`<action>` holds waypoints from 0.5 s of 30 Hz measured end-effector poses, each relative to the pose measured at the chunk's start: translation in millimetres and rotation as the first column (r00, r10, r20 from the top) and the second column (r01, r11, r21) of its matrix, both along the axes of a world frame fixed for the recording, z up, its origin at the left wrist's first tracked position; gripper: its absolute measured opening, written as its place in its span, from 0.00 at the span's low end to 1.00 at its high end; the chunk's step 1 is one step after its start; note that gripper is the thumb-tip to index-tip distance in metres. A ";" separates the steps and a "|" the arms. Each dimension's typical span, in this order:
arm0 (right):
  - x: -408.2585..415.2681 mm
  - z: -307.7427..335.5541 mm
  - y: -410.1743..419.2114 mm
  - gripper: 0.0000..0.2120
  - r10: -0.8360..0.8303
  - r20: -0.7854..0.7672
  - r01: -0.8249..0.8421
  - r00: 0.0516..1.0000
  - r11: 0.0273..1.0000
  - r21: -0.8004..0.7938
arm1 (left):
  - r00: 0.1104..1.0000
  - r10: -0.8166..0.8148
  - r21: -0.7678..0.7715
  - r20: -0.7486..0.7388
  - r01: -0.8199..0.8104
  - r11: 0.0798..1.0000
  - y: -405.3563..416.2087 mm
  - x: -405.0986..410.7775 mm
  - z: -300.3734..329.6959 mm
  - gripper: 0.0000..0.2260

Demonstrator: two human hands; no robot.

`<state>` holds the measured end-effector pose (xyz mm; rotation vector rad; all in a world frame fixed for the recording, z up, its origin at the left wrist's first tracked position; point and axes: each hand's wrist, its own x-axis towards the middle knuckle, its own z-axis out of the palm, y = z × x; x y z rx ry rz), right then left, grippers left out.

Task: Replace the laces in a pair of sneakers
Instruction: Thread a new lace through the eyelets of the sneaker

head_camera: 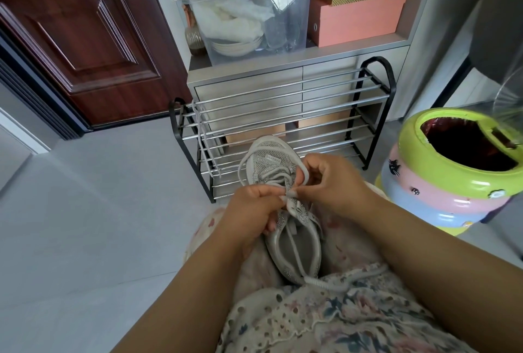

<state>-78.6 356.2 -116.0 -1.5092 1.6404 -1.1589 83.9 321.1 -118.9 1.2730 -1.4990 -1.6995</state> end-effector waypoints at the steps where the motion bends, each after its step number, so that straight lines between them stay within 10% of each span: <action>1: -0.3 -1.1 0.2 0.14 0.005 0.040 -0.005 0.999 1.000 0.001 | 1.000 0.006 0.008 -0.010 -0.006 1.000 -0.7 0.2 -0.2 0.07; 10: -2.4 -6.4 -2.2 0.07 0.032 0.279 -0.036 0.960 0.999 0.010 | 0.997 0.001 0.030 -0.083 0.002 1.000 1.5 -0.3 1.4 0.09; 15: 0.3 -8.9 -3.0 0.07 0.026 0.089 -0.022 0.996 0.999 -0.038 | 0.999 -0.030 -0.010 -0.044 0.030 0.999 1.0 0.9 0.7 0.05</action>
